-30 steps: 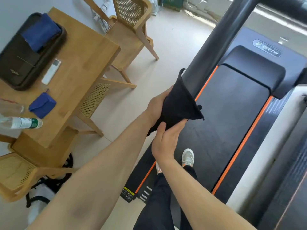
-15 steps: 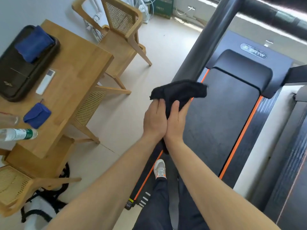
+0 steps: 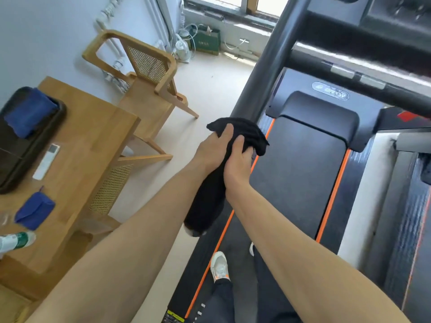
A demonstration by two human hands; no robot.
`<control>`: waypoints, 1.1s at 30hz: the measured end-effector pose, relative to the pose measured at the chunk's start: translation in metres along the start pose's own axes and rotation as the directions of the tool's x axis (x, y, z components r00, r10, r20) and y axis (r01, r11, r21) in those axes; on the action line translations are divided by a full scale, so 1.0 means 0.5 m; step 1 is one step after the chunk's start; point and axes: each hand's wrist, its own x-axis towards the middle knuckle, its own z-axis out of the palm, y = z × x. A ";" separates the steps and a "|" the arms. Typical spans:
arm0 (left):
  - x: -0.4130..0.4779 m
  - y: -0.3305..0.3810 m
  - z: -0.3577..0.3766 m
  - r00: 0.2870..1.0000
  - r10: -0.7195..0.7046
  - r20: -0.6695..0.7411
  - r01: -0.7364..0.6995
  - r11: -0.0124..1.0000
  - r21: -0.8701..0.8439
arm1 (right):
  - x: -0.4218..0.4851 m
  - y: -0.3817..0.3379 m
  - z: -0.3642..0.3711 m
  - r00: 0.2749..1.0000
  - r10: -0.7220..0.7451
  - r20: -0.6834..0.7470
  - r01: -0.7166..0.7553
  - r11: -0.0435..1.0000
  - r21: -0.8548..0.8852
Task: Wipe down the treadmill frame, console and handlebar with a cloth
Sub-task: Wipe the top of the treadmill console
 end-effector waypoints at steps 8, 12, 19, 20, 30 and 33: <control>0.211 0.219 0.038 0.995 -0.078 -0.068 0.078 0.997 -0.001 | 0.227 -0.182 0.007 0.999 0.001 0.036 -0.001 1.000 0.014; 0.268 0.273 0.044 0.993 -0.115 -0.032 0.112 0.990 -0.084 | 0.283 -0.224 0.009 0.999 0.020 0.042 -0.019 1.000 -0.014; 0.186 0.240 0.050 0.985 -0.128 -0.111 0.134 0.990 0.046 | 0.221 -0.195 -0.022 0.985 -0.064 0.162 0.079 0.993 -0.087; 0.164 0.221 0.047 0.982 -0.135 -0.135 0.143 0.989 0.047 | 0.193 -0.181 -0.027 0.979 -0.086 0.187 0.111 0.985 -0.128; 0.117 0.145 0.045 0.947 -0.263 -0.183 0.238 0.960 -0.145 | 0.166 -0.155 -0.085 0.825 -0.336 0.454 0.547 0.675 -0.495; 0.141 0.170 0.047 0.948 -0.269 -0.171 0.245 0.958 -0.151 | 0.206 -0.176 -0.100 0.726 -0.431 0.536 0.682 0.346 -0.644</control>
